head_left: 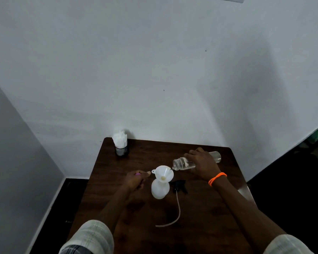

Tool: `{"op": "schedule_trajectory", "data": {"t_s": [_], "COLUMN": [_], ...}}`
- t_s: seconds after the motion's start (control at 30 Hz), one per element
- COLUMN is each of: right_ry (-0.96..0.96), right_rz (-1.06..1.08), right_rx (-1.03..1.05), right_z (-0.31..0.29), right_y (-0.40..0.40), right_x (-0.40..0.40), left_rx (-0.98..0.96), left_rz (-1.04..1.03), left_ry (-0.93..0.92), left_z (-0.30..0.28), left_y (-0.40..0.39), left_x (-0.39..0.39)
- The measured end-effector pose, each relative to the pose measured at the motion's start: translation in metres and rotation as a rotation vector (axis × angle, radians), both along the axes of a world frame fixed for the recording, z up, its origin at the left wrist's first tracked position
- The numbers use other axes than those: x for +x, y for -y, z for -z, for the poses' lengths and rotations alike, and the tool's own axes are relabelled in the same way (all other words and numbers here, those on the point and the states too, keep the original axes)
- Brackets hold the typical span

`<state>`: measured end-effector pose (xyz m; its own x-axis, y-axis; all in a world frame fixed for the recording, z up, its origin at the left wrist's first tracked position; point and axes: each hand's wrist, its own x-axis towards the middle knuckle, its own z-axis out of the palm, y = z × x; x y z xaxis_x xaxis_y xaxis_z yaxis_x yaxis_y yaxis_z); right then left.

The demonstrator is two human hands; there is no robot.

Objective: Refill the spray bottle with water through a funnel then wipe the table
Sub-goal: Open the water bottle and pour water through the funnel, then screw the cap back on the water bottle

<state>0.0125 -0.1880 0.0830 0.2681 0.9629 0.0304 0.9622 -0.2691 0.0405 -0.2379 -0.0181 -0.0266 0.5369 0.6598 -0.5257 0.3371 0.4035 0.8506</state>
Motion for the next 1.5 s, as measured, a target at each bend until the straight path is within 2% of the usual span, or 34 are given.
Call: {"op": "schedule_trajectory", "data": {"t_s": [0.3, 0.5, 0.83, 1.0, 1.1, 1.27, 1.5], "right_ry": [0.014, 0.018, 0.036, 0.038, 0.008, -0.091, -0.303], "right_rz": [0.017, 0.012, 0.012, 0.026, 0.03, 0.072, 0.094], "right_rx": [-0.015, -0.011, -0.022, -0.016, -0.018, 0.028, 0.228], "right_z": [-0.001, -0.001, 0.001, 0.001, 0.002, 0.006, 0.004], "right_y": [0.001, -0.001, 0.001, 0.001, 0.0, -0.001, 0.0], "right_x": [-0.001, -0.004, -0.005, -0.008, -0.012, -0.017, -0.017], "left_rx": [-0.114, -0.197, -0.022, 0.165, 0.212, 0.191, 0.132], "left_rz": [-0.15, -0.187, -0.27, -0.259, -0.251, -0.281, -0.334], "left_ry": [-0.035, 0.008, 0.016, -0.01, -0.003, 0.086, 0.257], "left_z": [-0.01, -0.009, -0.01, -0.016, -0.014, -0.028, -0.063], "left_y": [0.002, 0.002, 0.002, -0.001, -0.007, -0.008, -0.012], "left_x": [-0.006, -0.01, -0.014, -0.012, -0.009, -0.003, 0.023]}}
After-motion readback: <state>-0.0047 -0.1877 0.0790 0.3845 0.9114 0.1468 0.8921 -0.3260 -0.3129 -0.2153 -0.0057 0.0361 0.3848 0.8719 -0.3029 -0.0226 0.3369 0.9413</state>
